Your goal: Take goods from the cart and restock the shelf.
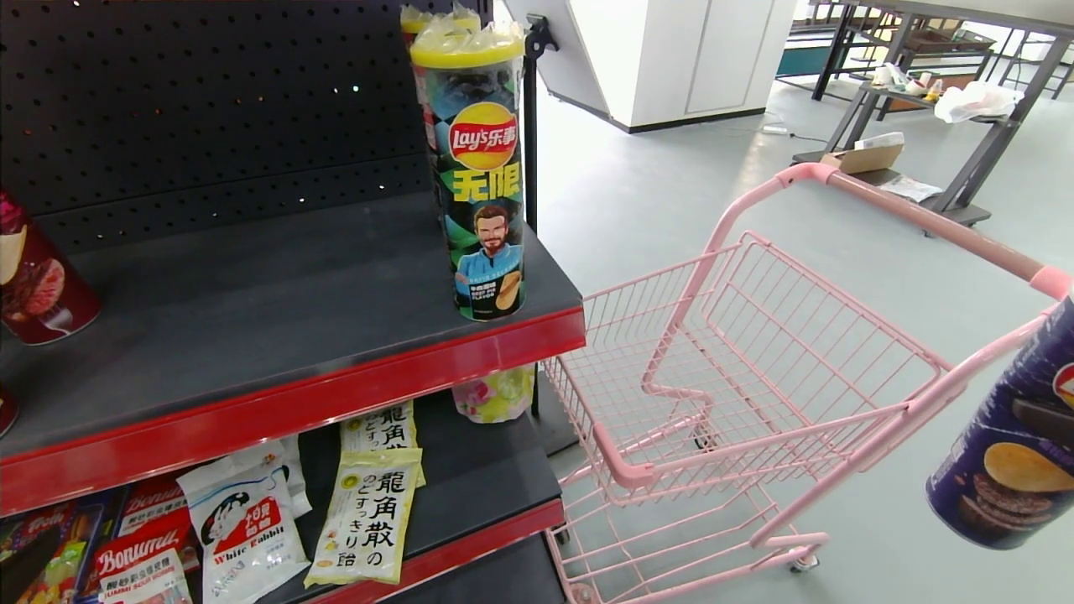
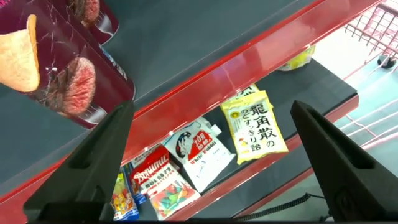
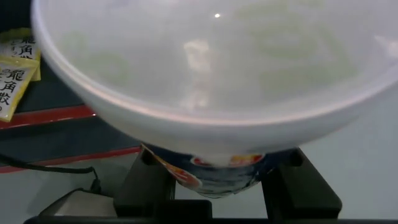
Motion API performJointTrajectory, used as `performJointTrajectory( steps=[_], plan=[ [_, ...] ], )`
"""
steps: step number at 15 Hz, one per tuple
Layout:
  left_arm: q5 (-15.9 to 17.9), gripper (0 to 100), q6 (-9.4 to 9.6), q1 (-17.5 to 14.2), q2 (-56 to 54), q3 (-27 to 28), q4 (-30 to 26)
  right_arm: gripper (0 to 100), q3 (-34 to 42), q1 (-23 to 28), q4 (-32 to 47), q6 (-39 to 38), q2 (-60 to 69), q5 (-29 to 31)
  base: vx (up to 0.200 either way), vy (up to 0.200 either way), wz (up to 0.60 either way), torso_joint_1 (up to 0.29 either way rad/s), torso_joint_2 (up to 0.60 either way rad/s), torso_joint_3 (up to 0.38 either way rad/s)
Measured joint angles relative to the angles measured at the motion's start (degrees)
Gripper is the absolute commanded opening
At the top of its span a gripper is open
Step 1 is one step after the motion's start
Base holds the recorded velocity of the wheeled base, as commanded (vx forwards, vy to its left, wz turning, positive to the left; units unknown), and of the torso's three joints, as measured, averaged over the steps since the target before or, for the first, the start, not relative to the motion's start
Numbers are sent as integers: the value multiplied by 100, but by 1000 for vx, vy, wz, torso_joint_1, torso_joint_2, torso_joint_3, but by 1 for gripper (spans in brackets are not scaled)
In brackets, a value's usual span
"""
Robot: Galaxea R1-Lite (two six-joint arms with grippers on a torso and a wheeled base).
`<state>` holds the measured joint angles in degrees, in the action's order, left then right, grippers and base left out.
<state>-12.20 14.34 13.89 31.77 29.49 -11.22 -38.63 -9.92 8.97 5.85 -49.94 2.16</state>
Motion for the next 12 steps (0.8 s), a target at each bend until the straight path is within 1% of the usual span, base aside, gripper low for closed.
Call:
performJointTrajectory(
  steps=[2, 4, 9, 12],
  plan=[
    [0, 100, 44, 0, -7, -2, 2, 0, 2, 0, 0, 13, 11, 0, 0, 0, 0, 90, -271, -168],
    [0, 100, 79, 0, -10, 5, 5, 0, 2, 11, 0, 49, 13, 2, 0, 0, 0, 178, -481, -298],
    [0, 100, 85, 0, -11, 5, 5, 0, 5, 4, -11, 77, -13, -2, 0, 0, 0, 230, -580, -349],
    [0, 100, 85, 0, -11, 2, 5, 0, 2, 0, -17, 79, -61, -5, 0, 0, 0, 199, -471, -277]
  ],
)
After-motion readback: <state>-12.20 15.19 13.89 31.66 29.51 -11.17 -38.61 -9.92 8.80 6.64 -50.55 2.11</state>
